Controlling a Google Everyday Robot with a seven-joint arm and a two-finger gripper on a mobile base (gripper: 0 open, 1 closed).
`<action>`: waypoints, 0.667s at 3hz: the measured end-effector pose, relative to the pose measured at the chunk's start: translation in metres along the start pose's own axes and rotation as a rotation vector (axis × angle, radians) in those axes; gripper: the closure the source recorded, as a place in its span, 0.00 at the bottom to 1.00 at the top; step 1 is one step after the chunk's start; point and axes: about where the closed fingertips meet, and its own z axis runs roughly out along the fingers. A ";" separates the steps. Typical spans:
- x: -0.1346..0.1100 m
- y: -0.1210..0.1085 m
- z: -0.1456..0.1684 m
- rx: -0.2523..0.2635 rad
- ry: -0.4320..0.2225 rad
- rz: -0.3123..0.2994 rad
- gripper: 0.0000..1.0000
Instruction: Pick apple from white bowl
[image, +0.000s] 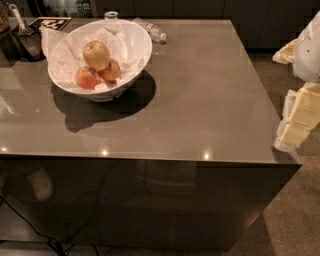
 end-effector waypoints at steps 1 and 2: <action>0.000 0.000 0.000 0.000 0.000 0.000 0.00; -0.006 -0.003 -0.005 0.014 -0.009 0.017 0.00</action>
Offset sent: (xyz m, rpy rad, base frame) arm 0.0049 0.0092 0.0103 0.0234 -0.0053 -0.0396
